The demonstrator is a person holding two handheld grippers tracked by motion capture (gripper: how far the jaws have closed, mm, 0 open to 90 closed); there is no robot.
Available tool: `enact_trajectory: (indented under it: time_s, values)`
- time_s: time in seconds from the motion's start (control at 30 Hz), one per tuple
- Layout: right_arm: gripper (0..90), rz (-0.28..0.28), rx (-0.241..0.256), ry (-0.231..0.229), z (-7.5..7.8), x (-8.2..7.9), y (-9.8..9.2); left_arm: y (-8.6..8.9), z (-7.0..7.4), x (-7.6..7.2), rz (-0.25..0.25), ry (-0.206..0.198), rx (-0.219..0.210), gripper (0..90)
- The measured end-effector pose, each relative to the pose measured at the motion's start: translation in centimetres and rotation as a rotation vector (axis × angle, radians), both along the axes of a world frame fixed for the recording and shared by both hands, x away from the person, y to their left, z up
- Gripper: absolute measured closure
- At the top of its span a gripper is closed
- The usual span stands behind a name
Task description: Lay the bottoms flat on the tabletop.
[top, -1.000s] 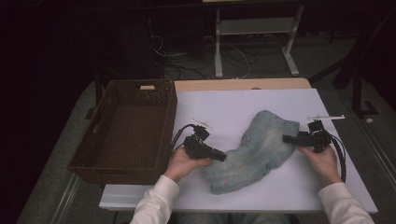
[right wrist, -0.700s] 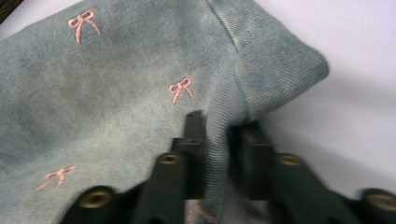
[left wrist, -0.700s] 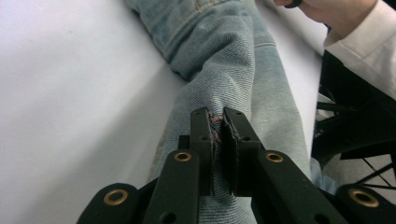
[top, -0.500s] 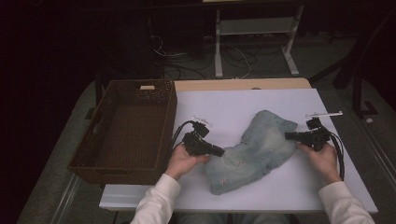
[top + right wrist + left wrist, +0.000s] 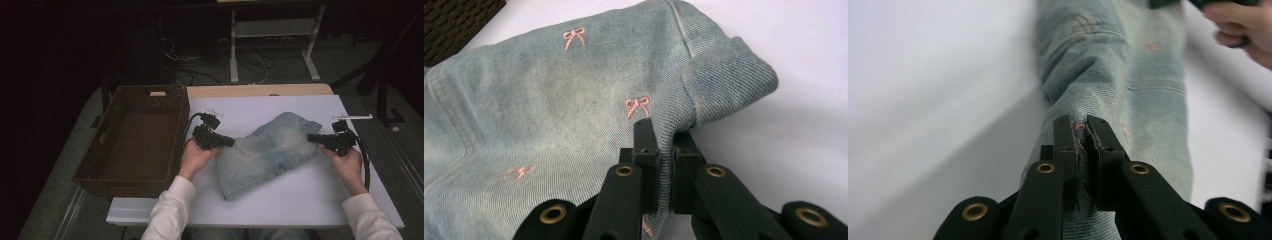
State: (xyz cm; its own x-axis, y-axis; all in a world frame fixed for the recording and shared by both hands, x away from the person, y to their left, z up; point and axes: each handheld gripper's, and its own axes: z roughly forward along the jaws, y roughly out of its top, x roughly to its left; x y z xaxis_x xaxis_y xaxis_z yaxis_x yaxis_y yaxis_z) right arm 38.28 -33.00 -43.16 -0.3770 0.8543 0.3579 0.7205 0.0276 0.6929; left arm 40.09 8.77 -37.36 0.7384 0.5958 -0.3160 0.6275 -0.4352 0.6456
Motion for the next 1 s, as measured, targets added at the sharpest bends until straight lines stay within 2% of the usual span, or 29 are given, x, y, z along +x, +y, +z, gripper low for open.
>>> enact_trajectory:
  time_s: [0.07,0.17,0.27,0.37,0.47,0.57,0.67,0.8,1.0]
  values:
    - [84.1,-0.007,0.004,-0.007,0.0,0.2,0.0,-0.3,0.2,0.8,0.029,-0.005,-0.007,84.0]
    - [84.0,-0.025,0.016,-0.011,-0.1,0.7,-0.3,-0.8,0.4,2.0,0.047,-0.021,0.007,84.0]
    - [84.0,-0.040,0.039,-0.004,-0.3,1.3,-0.7,-1.0,0.3,3.2,0.072,-0.027,0.000,84.2]
    - [84.0,-0.042,0.046,-0.001,-0.6,2.0,-0.8,-0.8,-0.2,4.1,0.104,-0.017,-0.015,84.2]
    - [84.0,-0.043,0.046,0.001,-0.7,2.2,-0.6,-0.4,-0.6,4.1,0.113,-0.001,-0.045,84.2]
    - [84.1,-0.041,0.032,0.021,-0.6,1.9,-0.5,0.0,-0.6,3.4,0.101,-0.001,-0.056,84.2]
    - [84.3,-0.031,0.030,0.044,-0.4,0.9,-0.4,0.1,-0.2,2.4,0.085,-0.023,-0.048,84.2]
    - [84.4,0.004,0.020,0.073,0.0,-1.6,0.3,0.4,0.2,1.4,0.088,-0.052,-0.034,84.2]
    - [84.4,0.063,0.033,0.052,0.9,-5.1,1.1,1.0,0.0,0.0,0.091,-0.036,-0.071,84.2]
